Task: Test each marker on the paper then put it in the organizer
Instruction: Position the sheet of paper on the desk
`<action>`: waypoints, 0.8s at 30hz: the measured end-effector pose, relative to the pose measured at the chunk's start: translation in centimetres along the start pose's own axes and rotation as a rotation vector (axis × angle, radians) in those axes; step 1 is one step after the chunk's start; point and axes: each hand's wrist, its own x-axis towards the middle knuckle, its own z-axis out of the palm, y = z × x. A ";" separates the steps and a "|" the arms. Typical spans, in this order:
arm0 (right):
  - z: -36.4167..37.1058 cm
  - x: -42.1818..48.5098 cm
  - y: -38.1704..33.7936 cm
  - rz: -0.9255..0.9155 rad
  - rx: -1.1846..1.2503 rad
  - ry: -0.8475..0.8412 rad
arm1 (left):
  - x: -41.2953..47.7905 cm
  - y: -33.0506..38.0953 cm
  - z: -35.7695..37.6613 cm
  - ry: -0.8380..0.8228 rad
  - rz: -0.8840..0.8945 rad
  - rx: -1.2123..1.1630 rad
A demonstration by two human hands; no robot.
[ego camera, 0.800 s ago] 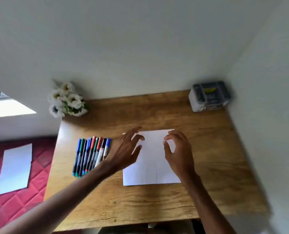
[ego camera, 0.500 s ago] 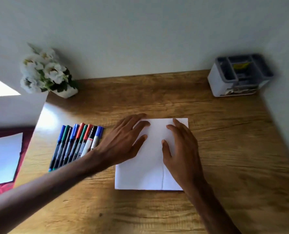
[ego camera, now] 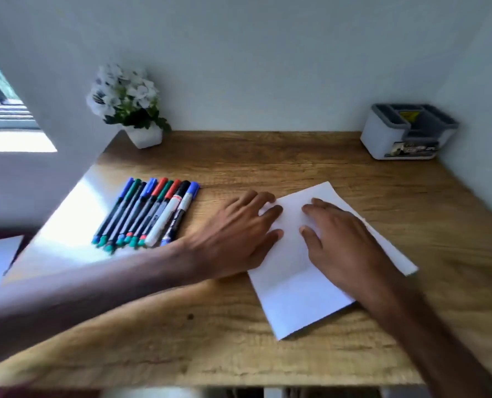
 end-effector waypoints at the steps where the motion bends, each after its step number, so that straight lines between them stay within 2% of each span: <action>1: 0.2 -0.7 -0.4 0.015 0.035 -0.018 | -0.6 0.4 -0.2 -0.019 -0.016 -0.015; 4: 1.5 -1.6 -1.1 0.014 0.073 -0.018 | -1.9 1.1 0.2 -0.006 -0.032 0.001; 15: 2.6 -1.7 1.2 -0.020 0.161 -0.016 | -3.2 0.3 1.6 0.120 -0.012 -0.214; 24: 2.9 -1.7 0.6 0.004 0.131 -0.005 | -3.5 0.3 1.5 0.146 0.041 -0.180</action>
